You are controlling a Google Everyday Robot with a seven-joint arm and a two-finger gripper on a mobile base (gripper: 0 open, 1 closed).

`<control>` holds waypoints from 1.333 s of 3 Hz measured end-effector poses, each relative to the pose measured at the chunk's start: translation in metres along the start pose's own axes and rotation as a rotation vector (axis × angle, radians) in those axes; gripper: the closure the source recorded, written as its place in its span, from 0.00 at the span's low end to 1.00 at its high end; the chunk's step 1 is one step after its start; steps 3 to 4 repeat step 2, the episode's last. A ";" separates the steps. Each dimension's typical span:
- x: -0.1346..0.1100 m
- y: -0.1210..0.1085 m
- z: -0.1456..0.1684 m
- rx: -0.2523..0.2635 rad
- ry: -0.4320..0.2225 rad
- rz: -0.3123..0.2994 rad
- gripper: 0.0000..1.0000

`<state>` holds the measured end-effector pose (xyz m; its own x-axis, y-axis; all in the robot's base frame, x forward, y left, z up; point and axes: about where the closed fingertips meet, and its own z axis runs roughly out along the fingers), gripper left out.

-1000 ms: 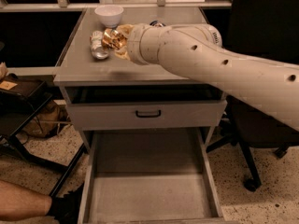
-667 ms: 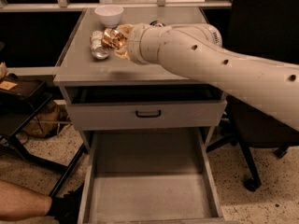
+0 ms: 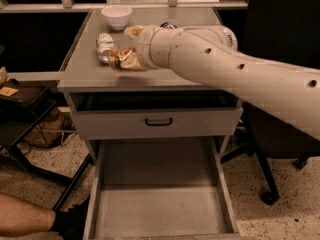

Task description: Pick orange can from middle drawer and place on counter

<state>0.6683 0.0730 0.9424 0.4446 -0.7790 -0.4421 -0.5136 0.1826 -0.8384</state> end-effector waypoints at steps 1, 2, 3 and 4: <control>0.000 0.000 0.000 0.000 0.000 0.000 0.00; 0.000 0.000 0.000 0.000 0.000 0.000 0.00; 0.000 0.000 0.000 0.000 0.000 0.000 0.00; 0.000 0.000 0.000 0.000 0.000 0.000 0.00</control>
Offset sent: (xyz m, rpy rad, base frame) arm 0.0000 0.0000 0.0000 0.0000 0.0000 0.0000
